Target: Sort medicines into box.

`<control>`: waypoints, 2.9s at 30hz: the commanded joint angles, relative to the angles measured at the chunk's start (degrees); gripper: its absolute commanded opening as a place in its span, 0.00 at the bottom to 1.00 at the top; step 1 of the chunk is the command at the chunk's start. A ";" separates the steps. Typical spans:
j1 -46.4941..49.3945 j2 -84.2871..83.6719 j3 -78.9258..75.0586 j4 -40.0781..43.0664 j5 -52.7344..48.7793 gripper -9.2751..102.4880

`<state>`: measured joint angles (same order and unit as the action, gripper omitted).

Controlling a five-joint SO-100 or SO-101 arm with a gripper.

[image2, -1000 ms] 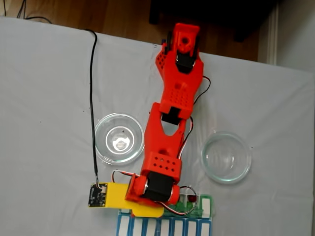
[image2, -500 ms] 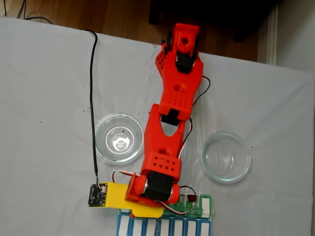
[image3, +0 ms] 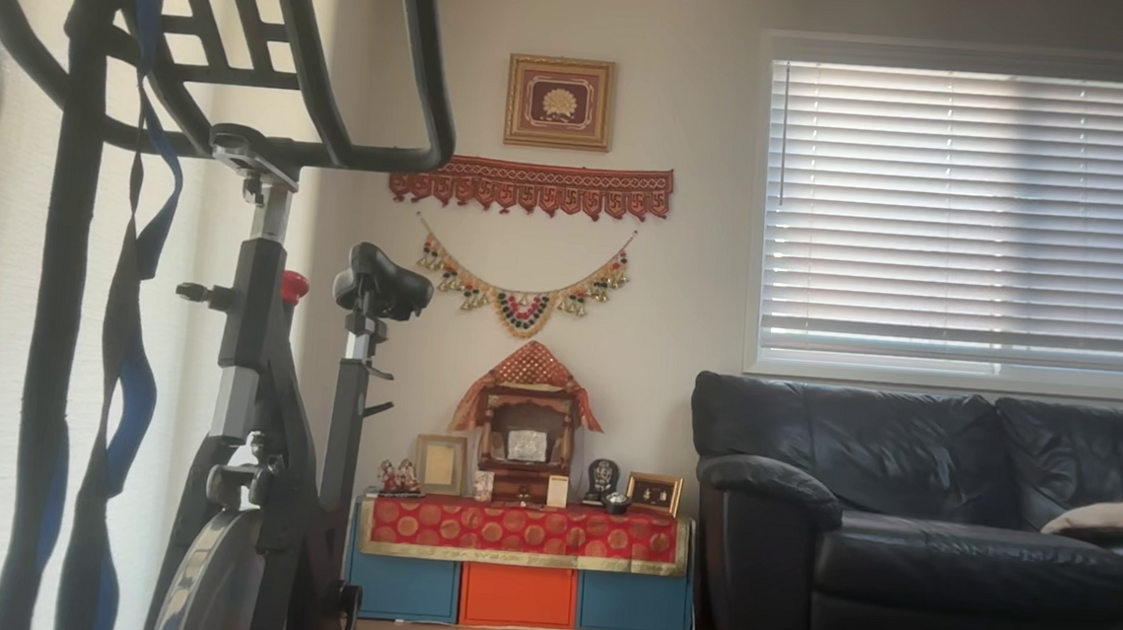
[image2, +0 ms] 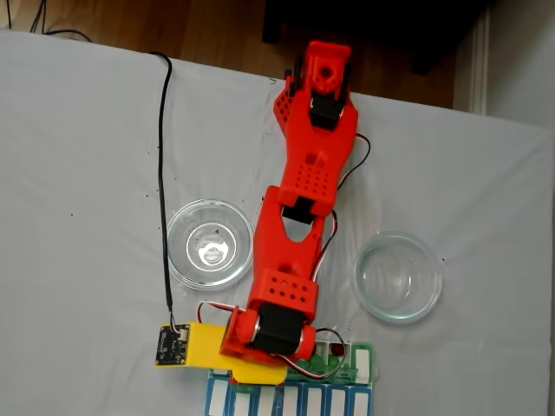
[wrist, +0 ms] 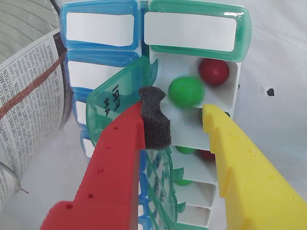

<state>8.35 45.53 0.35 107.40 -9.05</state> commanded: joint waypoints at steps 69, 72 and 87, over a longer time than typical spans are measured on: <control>-20.48 66.62 102.30 -83.23 24.61 0.10; -21.01 61.70 101.16 -84.55 23.38 0.10; -20.48 57.13 101.69 -79.37 19.25 0.10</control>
<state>-11.60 101.07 106.35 26.63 10.90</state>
